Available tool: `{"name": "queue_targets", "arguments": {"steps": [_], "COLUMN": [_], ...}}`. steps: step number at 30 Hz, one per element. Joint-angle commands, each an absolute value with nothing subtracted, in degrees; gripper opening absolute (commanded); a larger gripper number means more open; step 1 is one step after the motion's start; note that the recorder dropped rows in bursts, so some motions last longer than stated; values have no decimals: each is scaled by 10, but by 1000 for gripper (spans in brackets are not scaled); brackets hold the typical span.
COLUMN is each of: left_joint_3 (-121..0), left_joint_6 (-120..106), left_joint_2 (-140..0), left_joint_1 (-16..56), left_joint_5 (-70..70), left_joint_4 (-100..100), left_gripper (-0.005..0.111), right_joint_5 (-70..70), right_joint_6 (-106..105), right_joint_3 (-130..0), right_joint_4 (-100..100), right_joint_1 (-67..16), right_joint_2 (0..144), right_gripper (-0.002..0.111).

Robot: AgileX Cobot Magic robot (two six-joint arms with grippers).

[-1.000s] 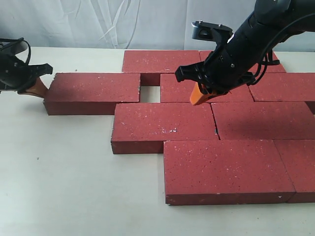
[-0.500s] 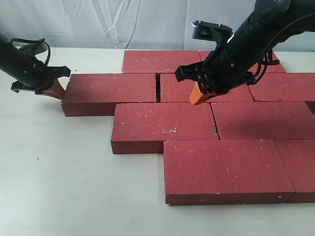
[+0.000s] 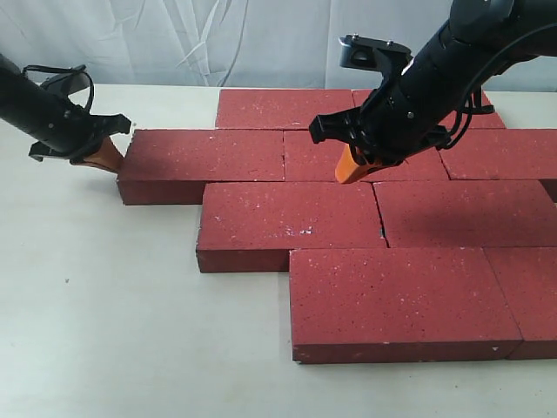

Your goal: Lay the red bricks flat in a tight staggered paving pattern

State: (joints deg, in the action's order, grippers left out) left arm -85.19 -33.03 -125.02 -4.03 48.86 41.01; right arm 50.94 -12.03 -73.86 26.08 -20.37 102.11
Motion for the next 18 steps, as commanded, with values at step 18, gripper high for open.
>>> {"name": "queue_targets", "arguments": {"steps": [18], "left_joint_3": [-839], "left_joint_6": [-191], "left_joint_2": [-1171], "left_joint_1": [-45], "left_joint_5": [520], "left_joint_4": [250], "left_gripper": [0], "right_joint_5": [508], "right_joint_6": [-124], "right_joint_3": [-740], "right_joint_4": [266], "right_joint_1": [-204], "right_joint_2": [1016], "right_gripper": [-1]}}
